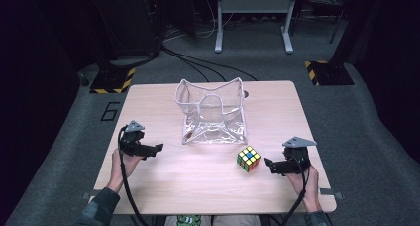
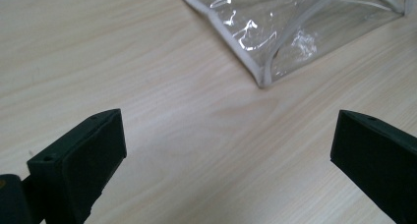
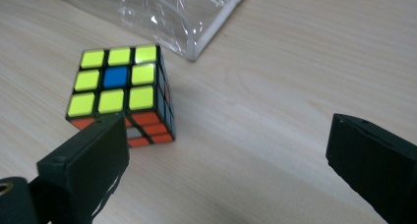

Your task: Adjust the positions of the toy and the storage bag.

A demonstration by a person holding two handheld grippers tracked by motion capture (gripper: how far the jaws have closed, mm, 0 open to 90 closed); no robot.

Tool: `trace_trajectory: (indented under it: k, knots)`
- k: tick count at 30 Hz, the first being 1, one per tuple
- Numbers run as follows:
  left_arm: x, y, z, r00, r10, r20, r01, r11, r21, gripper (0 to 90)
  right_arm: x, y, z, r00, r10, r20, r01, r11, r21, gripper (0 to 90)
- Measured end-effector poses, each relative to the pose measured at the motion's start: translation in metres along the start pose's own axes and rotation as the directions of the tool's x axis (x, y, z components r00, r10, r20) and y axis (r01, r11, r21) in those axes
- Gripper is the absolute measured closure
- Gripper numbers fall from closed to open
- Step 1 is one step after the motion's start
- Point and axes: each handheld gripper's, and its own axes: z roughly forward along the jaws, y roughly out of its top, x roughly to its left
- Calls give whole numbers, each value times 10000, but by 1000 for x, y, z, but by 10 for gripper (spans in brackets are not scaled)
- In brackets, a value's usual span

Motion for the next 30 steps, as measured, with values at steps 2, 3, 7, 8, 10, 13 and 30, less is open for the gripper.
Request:
trace_trajectory:
  k: [2, 3, 7, 8, 10, 13, 30]
  knots:
    - [2, -10, 2, 9999, -143, -32, 143, 9999, 89, 2, -1, -9, 3, 10000, 42, 37, -43, 9998, 173, 15]
    - [3, -15, 3, 9999, -152, -64, 153, 9998, 115, 2, -2, -14, 4, 9999, 116, 65, -118, 9996, 257, 15]
    - [4, -34, 7, 9996, -234, -164, 238, 9994, 263, 2, -4, -28, 8, 9996, 245, 166, -251, 9991, 348, 14]
    - [3, -38, 8, 9996, -183, -229, 190, 9993, 323, 2, -3, -31, 9, 9993, 272, 251, -281, 9988, 389, 15]
    - [2, -46, 9, 9993, -98, -349, 109, 9994, 343, 2, -4, -38, 11, 9991, 169, 400, -188, 9987, 476, 15]
    - [1, -57, 11, 9987, -57, -502, 73, 9995, 303, 2, -5, -48, 14, 9980, 404, 484, -431, 9974, 570, 15]
    - [-5, -81, 20, 9973, 261, -687, -241, 9993, 294, 0, -1, -63, 17, 9962, 277, 830, -320, 9982, 510, 25]
